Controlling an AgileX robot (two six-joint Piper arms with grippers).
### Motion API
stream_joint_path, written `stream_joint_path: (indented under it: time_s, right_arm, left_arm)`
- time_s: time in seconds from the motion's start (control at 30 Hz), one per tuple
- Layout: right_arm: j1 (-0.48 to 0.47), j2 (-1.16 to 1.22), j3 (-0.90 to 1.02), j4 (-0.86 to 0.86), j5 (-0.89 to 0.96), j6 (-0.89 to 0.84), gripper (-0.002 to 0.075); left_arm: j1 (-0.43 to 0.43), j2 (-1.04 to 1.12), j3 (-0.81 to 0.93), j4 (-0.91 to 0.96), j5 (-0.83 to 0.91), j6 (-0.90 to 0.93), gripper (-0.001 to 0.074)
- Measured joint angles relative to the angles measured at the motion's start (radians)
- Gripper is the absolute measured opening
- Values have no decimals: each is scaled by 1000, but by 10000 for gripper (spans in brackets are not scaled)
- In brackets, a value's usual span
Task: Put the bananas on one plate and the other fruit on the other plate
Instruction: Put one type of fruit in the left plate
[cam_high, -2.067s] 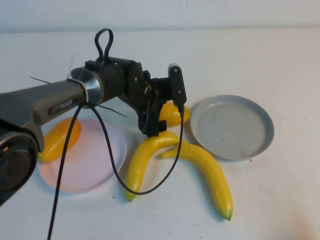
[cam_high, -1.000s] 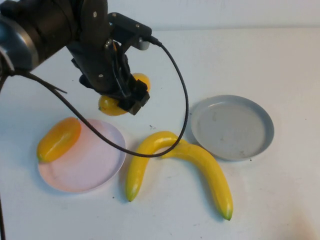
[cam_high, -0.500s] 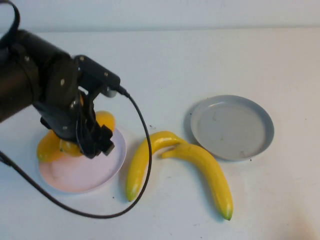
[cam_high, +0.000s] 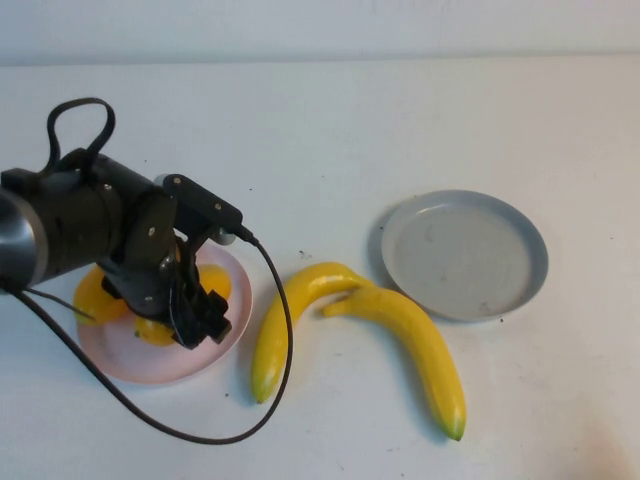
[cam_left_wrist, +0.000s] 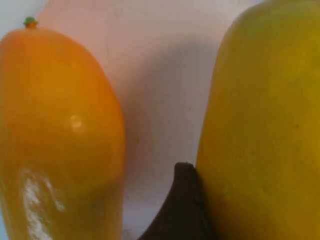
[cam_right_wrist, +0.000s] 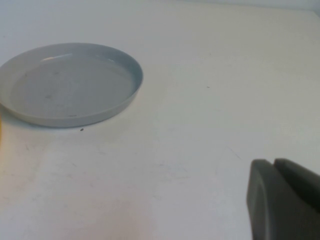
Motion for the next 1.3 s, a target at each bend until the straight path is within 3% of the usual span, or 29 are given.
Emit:
stream_joint_path:
  time_s: [0.17, 0.37, 0.63, 0.73, 0.8, 0.87, 0.9, 0.97, 1.07, 1.3]
  right_arm:
    - [0, 0, 0, 0, 0, 0, -17]
    - [0, 0, 0, 0, 0, 0, -17]
    - [0, 0, 0, 0, 0, 0, -17]
    - [0, 0, 0, 0, 0, 0, -17]
    - [0, 0, 0, 0, 0, 0, -17]
    - [0, 0, 0, 0, 0, 0, -17]
    - [0, 0, 0, 0, 0, 0, -17]
    - [0, 0, 0, 0, 0, 0, -17]
    - [0, 0, 0, 0, 0, 0, -17]
    - [0, 0, 0, 0, 0, 0, -17]
  left_arm:
    - [14, 0, 2, -9, -1, -27, 520]
    - [16, -2, 2, -25, -6, -88, 647]
    - [16, -95, -86, -49, 125, -123, 654]
    - [16, -151, -135, -51, 184, -136, 597]
    - [16, -193, -144, -47, 195, -149, 490]
    - [16, -229, -141, -45, 200, -156, 341]
    - [16, -249, -136, -45, 204, -156, 225]
    - [16, -299, -109, -45, 204, -156, 96]
    - [16, -399, -33, -45, 176, -158, 30]
    - [16, -736, 200, -45, 14, -181, 4]
